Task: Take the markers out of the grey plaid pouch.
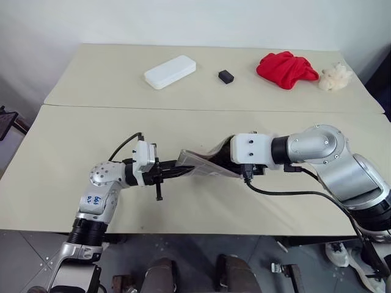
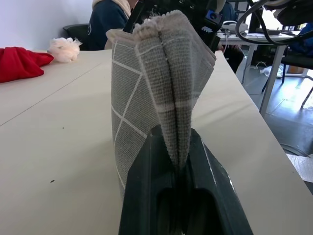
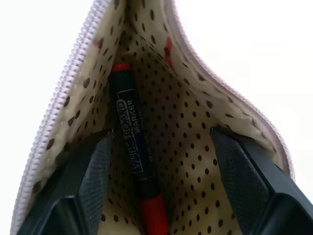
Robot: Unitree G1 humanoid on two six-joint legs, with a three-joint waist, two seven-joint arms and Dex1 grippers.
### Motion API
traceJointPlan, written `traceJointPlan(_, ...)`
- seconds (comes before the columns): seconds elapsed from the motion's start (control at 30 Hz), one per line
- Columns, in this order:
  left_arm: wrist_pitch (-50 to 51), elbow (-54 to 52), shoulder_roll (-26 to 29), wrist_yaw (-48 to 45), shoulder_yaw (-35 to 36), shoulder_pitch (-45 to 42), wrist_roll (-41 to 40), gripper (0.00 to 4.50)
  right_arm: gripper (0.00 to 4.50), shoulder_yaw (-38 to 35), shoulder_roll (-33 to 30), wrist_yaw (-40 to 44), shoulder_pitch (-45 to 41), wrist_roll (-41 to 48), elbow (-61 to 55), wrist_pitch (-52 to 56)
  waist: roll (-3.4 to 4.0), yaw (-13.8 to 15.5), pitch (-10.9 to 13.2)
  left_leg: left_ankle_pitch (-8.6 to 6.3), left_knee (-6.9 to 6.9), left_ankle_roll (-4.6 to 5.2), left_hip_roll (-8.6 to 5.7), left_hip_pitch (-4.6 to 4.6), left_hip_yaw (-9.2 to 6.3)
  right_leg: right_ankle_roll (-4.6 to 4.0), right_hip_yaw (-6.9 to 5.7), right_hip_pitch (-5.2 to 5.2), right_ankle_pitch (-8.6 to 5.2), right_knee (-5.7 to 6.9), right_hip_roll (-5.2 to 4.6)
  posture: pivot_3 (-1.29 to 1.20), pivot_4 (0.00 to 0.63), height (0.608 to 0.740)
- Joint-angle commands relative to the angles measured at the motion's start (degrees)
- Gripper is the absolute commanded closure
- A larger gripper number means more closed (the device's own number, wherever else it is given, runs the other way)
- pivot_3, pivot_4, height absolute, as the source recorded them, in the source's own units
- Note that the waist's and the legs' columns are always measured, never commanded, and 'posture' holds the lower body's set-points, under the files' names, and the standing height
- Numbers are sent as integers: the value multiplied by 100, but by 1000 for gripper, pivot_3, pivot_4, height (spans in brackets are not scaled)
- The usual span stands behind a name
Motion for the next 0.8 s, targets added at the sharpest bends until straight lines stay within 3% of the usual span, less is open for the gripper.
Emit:
traceJointPlan(0.03, 11, -120, -16, 47, 71, -89, -48, 4500, 1196, 136, 27, 70, 117, -183, -67, -24, 0, 1, 0, 0, 0, 0, 0, 0, 0, 0, 0, 0, 0, 0, 0, 0, 150, 740)
traceJointPlan(0.37, -29, -5, -72, 28, 49, -178, -14, 4500, 1196, 415, 299, 138, 74, -605, 120, -102, 0, -20, 0, 0, 1, 0, 0, 1, 0, 0, 0, 0, 0, 1, 0, 0, 150, 740)
traceJointPlan(0.47, -36, 26, -96, 17, 56, -207, -1, 4500, 385, 513, 351, 77, 78, -862, 264, -344, 0, -23, 0, 0, 1, 0, 0, 1, 0, 0, -1, 0, 0, 1, 1, 0, 150, 740)
traceJointPlan(0.8, 136, -31, -160, 102, 175, -213, -166, 4500, 385, 615, 710, 224, 78, -1133, 544, -513, 0, -116, -1, 1, 0, -1, 0, 1, -1, 0, -2, 2, 0, 3, 1, 0, 150, 740)
